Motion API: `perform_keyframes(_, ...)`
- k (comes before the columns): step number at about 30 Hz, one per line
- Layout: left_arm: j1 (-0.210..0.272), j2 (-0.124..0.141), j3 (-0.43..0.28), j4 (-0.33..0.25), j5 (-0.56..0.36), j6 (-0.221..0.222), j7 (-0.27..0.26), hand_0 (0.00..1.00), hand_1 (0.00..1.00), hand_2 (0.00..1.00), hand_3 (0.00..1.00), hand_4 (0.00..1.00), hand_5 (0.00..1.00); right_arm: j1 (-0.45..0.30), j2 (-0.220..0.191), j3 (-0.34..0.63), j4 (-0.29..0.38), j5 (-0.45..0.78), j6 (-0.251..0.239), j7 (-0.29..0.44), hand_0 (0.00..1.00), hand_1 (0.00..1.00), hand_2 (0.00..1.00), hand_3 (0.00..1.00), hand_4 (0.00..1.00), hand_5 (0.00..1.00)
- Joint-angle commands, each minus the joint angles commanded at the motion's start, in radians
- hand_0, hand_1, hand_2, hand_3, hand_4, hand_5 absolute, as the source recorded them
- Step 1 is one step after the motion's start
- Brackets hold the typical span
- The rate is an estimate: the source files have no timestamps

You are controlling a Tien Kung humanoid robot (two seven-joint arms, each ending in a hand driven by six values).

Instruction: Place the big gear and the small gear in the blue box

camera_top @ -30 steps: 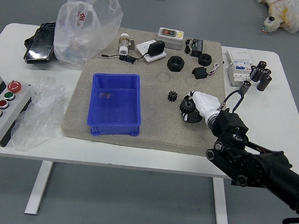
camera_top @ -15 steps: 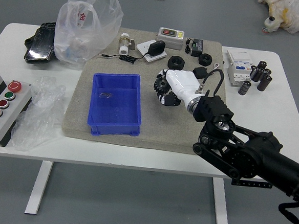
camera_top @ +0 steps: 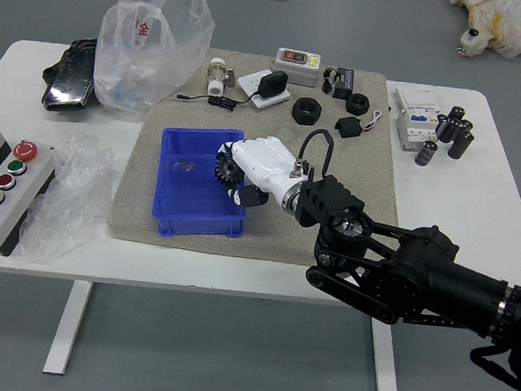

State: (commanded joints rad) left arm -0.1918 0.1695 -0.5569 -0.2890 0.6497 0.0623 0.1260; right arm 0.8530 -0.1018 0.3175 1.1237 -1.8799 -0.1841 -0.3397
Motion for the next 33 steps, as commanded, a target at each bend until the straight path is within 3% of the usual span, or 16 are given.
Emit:
perform_keyframes(4,-0.002,-0.001,-0.002,0.0,0.004,-0.001,0.001,0.662,0.57,0.538,0.678,0.667,0.312,0.009,0.001,-0.01,-0.002,0.015,0.007,0.002,0.405,0.59,0.606,0.548,0.485,0.067)
perform_keyframes(5,-0.003,-0.001,-0.003,0.0,0.005,-0.001,0.002,0.662,0.57,0.538,0.678,0.667,0.312,0.011,0.002,-0.011,-0.002,0.019,0.007,0.004,0.431,0.663,0.715,0.67,0.382,0.258)
perform_keyframes(16,-0.006,-0.002,-0.008,-0.001,0.012,-0.002,0.004,0.662,0.57,0.538,0.677,0.667,0.311,0.019,0.003,-0.016,-0.005,0.037,0.007,0.01,0.457,0.685,0.763,0.73,0.421,0.255)
perform_keyframes(17,-0.006,-0.002,-0.008,-0.001,0.012,-0.002,0.005,0.662,0.57,0.538,0.678,0.667,0.312,0.019,0.003,-0.014,-0.005,0.035,0.015,0.004,0.496,0.751,0.88,0.957,0.732,0.247)
perform_keyframes(22,-0.008,-0.001,-0.008,-0.001,0.012,-0.003,0.006,0.662,0.57,0.538,0.678,0.667,0.312,0.019,0.003,-0.008,-0.005,0.028,0.04,-0.014,0.496,0.751,0.88,0.957,0.732,0.247)
perform_keyframes(23,-0.008,-0.001,-0.008,-0.001,0.013,-0.003,0.006,0.662,0.57,0.537,0.678,0.667,0.311,0.019,0.003,-0.005,-0.004,0.025,0.039,-0.015,0.489,0.78,0.989,0.998,0.848,0.265)
perform_keyframes(25,-0.008,-0.002,-0.008,-0.002,0.013,-0.003,0.006,0.662,0.57,0.537,0.678,0.667,0.311,0.017,0.003,0.0,-0.003,0.021,0.034,-0.015,0.489,0.78,0.989,0.998,0.848,0.265)
perform_keyframes(29,-0.009,-0.004,-0.011,-0.002,0.018,-0.004,0.007,0.662,0.57,0.538,0.678,0.668,0.312,0.005,-0.002,0.032,0.008,0.046,0.0,-0.002,0.461,0.768,0.974,0.998,0.865,0.283)
perform_keyframes(33,-0.01,-0.006,-0.009,-0.001,0.018,-0.004,0.005,0.662,0.57,0.538,0.678,0.668,0.312,-0.019,-0.021,0.107,0.025,0.079,-0.064,0.008,0.461,0.768,0.974,0.998,0.865,0.283)
